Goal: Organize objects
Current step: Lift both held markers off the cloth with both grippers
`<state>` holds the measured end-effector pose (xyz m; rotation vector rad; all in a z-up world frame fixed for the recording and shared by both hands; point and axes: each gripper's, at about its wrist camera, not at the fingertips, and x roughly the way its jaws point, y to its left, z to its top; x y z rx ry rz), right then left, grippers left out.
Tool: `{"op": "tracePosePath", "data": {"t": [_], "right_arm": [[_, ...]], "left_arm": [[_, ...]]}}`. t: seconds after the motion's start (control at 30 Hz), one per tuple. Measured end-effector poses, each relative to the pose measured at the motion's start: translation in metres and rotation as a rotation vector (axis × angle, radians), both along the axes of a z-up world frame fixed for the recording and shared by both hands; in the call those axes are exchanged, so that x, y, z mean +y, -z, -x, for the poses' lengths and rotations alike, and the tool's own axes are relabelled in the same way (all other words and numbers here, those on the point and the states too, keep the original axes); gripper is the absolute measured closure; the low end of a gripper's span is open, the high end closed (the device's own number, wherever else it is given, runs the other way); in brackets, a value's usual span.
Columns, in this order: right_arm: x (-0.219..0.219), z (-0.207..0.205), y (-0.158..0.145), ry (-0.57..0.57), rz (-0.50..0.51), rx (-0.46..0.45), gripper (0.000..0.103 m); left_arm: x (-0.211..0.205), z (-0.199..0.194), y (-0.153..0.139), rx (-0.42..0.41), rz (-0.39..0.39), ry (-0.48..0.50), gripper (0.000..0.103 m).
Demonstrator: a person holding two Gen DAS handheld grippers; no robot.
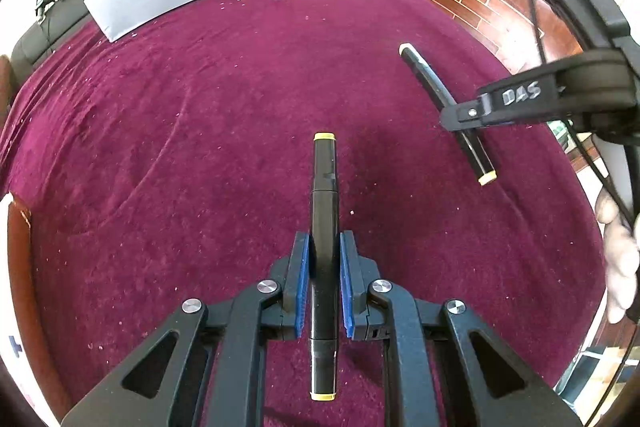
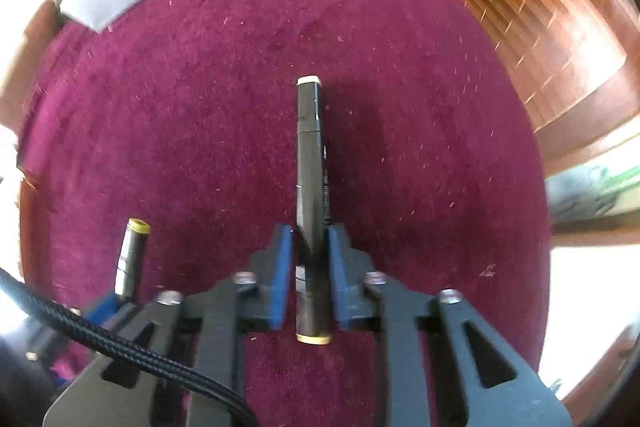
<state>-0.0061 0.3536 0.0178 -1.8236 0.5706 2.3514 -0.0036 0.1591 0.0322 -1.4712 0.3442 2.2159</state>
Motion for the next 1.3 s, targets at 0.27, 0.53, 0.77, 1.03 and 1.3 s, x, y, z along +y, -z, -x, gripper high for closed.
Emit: {"op": "tracePosePath", "data": {"t": [0.27,0.53,0.77,1.03,1.3], "right_arm": [[0.006,-0.01,-0.013,0.014,0.101,0.04,0.091],[0.008,-0.002,-0.01,0.052,0.049,0.042,0.061],[-0.01,0.01,-0.001,0.028,-0.062,0.005,0.06],[-0.014,0.015,-0.006,0.023,-0.071,-0.013,0.09],[-0.009,-0.003,-0.021,0.041,0.111,0.039,0.09]], "left_arm": [[-0.017,-0.004,-0.005,-0.004,-0.029,-0.032,0.092],[-0.038,-0.005,-0.001,-0.031,-0.068,-0.084,0.092],[-0.033,-0.01,0.011,0.01,-0.069,-0.112,0.091],[-0.051,-0.004,0.008,-0.042,-0.163,-0.147,0.092],[-0.083,-0.013,-0.014,-0.016,-0.203,-0.206,0.092]]}}
